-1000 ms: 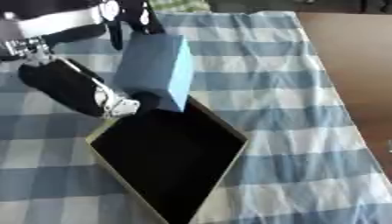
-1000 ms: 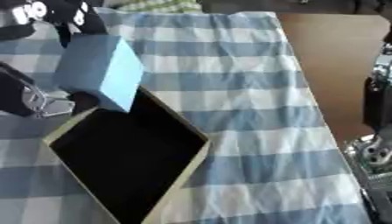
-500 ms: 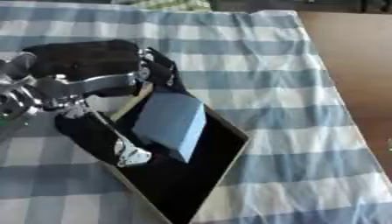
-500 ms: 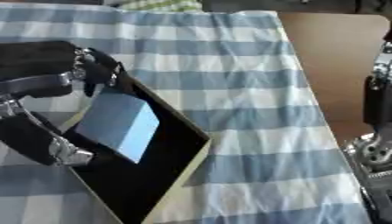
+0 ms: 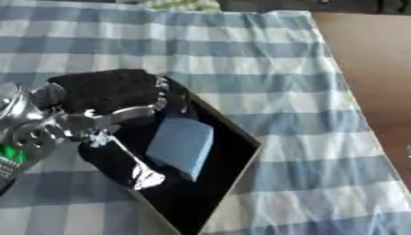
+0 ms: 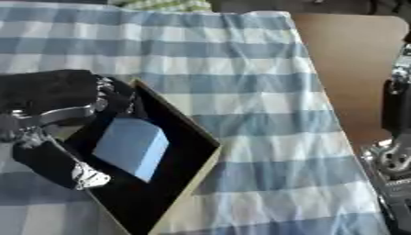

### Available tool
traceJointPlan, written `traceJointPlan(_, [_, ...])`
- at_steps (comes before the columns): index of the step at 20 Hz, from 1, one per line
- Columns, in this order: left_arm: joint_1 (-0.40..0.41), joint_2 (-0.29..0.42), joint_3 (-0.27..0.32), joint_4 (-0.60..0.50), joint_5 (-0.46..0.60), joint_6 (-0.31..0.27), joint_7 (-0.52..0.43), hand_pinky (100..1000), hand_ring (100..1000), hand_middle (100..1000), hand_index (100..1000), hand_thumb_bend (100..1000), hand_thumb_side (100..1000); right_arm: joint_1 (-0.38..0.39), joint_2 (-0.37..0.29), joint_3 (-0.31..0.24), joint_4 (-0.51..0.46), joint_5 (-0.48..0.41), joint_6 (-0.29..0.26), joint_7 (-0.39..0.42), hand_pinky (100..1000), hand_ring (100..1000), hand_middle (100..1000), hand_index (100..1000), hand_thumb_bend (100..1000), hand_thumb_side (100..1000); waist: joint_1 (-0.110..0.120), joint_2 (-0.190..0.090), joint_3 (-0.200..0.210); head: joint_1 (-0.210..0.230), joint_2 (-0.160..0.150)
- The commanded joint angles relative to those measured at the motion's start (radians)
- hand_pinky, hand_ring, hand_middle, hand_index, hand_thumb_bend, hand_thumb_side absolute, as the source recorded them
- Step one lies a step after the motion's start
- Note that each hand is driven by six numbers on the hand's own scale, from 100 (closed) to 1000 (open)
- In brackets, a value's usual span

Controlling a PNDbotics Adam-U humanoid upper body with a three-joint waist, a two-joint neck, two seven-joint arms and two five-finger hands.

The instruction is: Pick up objects on the table and place them in the box.

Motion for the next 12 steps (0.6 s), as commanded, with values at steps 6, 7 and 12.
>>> traceJointPlan(6, [0.003,-0.042,-0.029,-0.014,-0.036,0.007,-0.063,515,643,687,692,187,263,-0.002,-0.007,-0.007,-0.015,-0.005,0.001,-0.002,766,825,741,872,100,903,0.000,-0.015,-0.005,0.001,0.006])
traceJointPlan(7, [0.003,-0.045,-0.033,-0.013,-0.051,0.001,-0.073,520,645,685,694,191,263,-0.002,-0.006,-0.007,-0.015,-0.005,0.001,-0.002,766,825,741,872,100,903,0.001,-0.014,-0.004,0.001,0.005])
traceJointPlan(12, [0.005,-0.065,-0.044,0.042,-0.138,-0.040,-0.107,613,684,749,756,267,290,-0.001,-0.002,-0.005,-0.015,-0.007,0.001,0.000,766,824,740,872,100,903,-0.001,-0.014,-0.006,0.001,0.006])
